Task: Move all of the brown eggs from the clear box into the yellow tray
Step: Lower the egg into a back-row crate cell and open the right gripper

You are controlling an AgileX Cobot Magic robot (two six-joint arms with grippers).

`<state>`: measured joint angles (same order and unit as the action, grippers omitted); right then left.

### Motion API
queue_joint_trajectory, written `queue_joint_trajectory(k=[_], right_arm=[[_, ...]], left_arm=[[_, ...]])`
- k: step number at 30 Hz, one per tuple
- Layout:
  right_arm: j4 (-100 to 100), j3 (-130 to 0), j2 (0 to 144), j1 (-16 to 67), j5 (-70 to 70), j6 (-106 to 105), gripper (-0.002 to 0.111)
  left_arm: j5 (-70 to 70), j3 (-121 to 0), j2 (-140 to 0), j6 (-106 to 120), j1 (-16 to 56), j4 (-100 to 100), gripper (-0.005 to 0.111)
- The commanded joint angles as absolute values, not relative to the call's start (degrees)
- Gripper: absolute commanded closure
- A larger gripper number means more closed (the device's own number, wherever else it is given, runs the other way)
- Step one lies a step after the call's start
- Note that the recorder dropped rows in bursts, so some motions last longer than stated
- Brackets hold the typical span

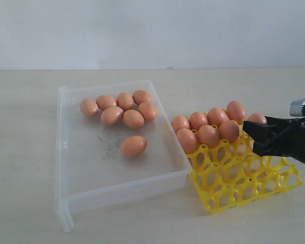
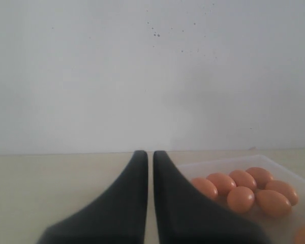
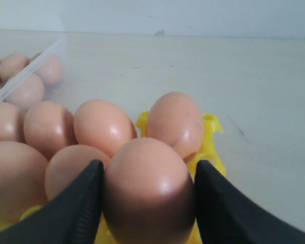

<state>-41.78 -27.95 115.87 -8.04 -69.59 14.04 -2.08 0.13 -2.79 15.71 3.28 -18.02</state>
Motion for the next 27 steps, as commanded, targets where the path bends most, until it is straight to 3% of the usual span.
queue_joint_trajectory(k=[1,6,11,13,15,17,27], right_arm=[[-43.55,-29.39,116.05,-7.99,-69.79,14.67,0.109],[-43.97,-31.06,116.05,-7.99,-59.58,14.89,0.109],[-44.35,-31.06,116.05,-7.99,-60.54,15.99,0.107],[-45.45,-31.06,116.05,-7.99,-61.4,15.99,0.096],[-45.45,-31.06,116.05,-7.99,-61.04,15.99,0.071],[-45.61,-31.06,116.05,-7.99,-61.04,16.12,0.055],[-45.5,-31.06,115.19,-7.99,-69.96,15.24,0.053]], left_arm=[[-2.98,0.0,-3.02,15.97,3.44,-18.28,0.103],[-2.98,0.0,-3.02,15.97,3.44,-18.28,0.103],[-2.98,0.0,-3.02,15.97,3.44,-18.28,0.103],[-2.98,0.0,-3.02,15.97,3.44,-18.28,0.103],[-2.98,0.0,-3.02,15.97,3.44,-18.28,0.103],[-2.98,0.0,-3.02,15.97,3.44,-18.28,0.103],[-2.98,0.0,-3.02,15.97,3.44,-18.28,0.103]])
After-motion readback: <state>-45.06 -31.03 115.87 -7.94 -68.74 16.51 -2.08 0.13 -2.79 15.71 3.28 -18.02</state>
